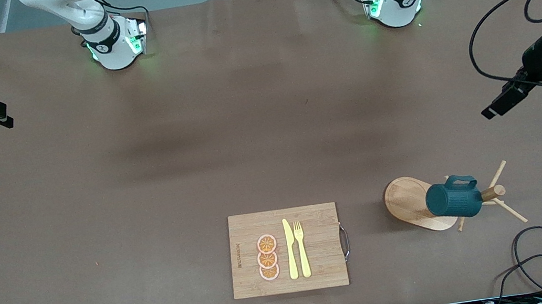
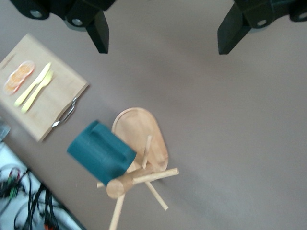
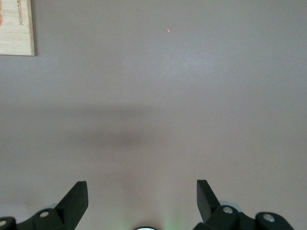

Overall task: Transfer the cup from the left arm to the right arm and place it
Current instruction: 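Move the left gripper toward the teal mug on the wooden stand, then close the left gripper around the teal mug's body, then lift the mug off the stand and carry it toward the table middle, then lower the held mug upright onto the table with the left gripper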

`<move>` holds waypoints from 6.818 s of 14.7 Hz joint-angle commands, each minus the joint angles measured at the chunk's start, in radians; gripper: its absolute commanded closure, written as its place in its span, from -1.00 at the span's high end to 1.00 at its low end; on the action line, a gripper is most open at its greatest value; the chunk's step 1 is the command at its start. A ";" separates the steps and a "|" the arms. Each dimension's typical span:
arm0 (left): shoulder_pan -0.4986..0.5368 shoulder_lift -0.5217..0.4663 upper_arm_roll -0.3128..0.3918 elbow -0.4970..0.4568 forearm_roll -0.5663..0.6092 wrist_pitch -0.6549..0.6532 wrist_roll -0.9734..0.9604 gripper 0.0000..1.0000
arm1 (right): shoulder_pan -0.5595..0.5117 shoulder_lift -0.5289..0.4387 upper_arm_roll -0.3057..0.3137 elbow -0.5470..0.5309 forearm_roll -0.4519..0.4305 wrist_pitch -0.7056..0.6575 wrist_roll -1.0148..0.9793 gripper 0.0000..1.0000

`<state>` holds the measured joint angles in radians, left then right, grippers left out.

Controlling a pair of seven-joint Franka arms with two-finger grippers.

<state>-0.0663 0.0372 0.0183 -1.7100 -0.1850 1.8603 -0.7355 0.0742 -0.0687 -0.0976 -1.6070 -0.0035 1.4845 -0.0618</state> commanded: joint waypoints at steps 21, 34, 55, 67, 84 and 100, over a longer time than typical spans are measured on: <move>0.014 0.237 -0.011 -0.120 -0.459 0.583 -0.366 1.00 | -0.011 -0.011 -0.001 0.007 0.016 -0.070 -0.039 1.00; -0.016 0.339 -0.017 -0.065 -0.501 0.669 -0.363 1.00 | -0.013 -0.011 0.001 0.009 0.014 -0.063 -0.039 1.00; -0.043 0.395 -0.020 -0.037 -0.508 0.701 -0.363 0.74 | 0.002 -0.010 0.006 0.035 0.014 -0.069 -0.029 1.00; -0.065 0.339 -0.038 0.002 -0.482 0.608 -0.400 0.12 | 0.002 -0.010 0.007 0.035 0.016 -0.069 -0.027 1.00; -0.552 0.509 -0.035 0.271 0.451 0.388 -0.499 0.10 | 0.004 -0.010 0.007 0.035 0.016 -0.069 -0.027 1.00; -0.998 0.802 -0.032 0.268 1.347 0.261 -1.209 0.06 | 0.004 -0.009 0.006 0.035 0.016 -0.069 -0.027 1.00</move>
<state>-1.0172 0.7882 -0.0281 -1.4728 1.0866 2.1722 -1.8867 0.0786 -0.0702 -0.0895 -1.5755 0.0003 1.4252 -0.0878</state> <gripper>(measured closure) 0.150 0.000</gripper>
